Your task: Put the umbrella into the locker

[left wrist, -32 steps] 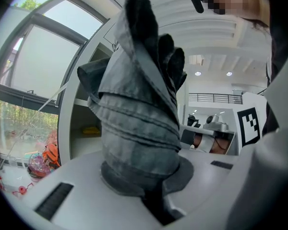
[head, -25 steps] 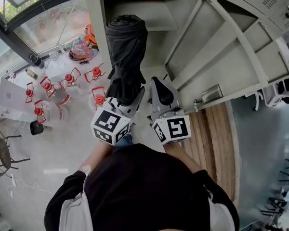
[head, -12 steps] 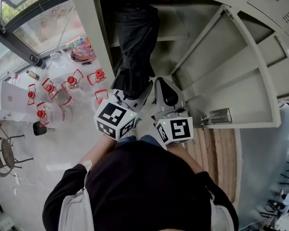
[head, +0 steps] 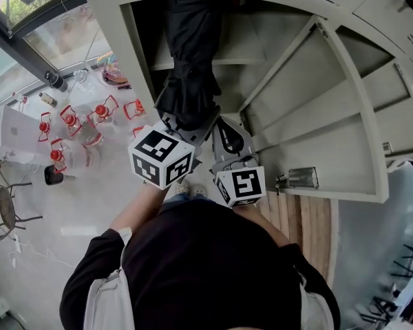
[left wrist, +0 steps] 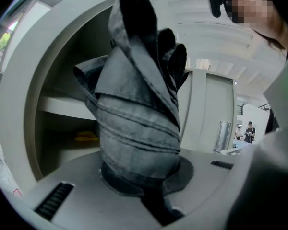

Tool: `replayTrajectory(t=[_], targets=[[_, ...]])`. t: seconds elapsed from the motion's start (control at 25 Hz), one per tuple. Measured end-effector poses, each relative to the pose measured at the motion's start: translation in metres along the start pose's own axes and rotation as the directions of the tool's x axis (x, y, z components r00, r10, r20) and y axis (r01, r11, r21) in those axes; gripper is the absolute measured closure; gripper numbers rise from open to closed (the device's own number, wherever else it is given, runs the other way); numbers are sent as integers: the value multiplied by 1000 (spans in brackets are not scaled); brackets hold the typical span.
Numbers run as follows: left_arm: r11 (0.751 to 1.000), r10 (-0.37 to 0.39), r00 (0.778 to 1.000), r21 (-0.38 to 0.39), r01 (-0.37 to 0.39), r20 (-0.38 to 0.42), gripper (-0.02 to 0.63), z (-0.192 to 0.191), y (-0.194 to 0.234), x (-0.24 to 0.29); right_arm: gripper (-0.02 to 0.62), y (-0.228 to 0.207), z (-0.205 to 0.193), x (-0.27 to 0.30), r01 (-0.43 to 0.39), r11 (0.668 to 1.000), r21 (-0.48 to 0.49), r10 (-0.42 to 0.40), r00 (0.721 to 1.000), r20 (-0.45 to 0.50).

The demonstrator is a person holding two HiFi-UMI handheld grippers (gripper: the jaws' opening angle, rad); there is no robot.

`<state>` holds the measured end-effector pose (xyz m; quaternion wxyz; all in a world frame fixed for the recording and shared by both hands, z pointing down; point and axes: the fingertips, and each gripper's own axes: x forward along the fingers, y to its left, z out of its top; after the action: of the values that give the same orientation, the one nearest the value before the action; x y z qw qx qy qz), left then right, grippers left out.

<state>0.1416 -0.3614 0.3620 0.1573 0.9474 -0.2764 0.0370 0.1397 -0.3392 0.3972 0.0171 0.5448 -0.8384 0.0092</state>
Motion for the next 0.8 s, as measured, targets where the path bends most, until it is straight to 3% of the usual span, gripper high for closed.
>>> replayTrajectory(t=[0.2,0.56,0.8], targets=[[1000,8,1000,-20,-9,-18,571,-4,-1,6,592,5,-14,0,-38,999,6,38,999,-37],[988,-2,999,-152,-5,-45,571,-8,13,17,592,18,-32,-3,-97,995,20,98,992,-83],[976,-42,998,-214,30,-50,569,0,16,24,592,43,-50,0,-191,981,25,192,972,-137]])
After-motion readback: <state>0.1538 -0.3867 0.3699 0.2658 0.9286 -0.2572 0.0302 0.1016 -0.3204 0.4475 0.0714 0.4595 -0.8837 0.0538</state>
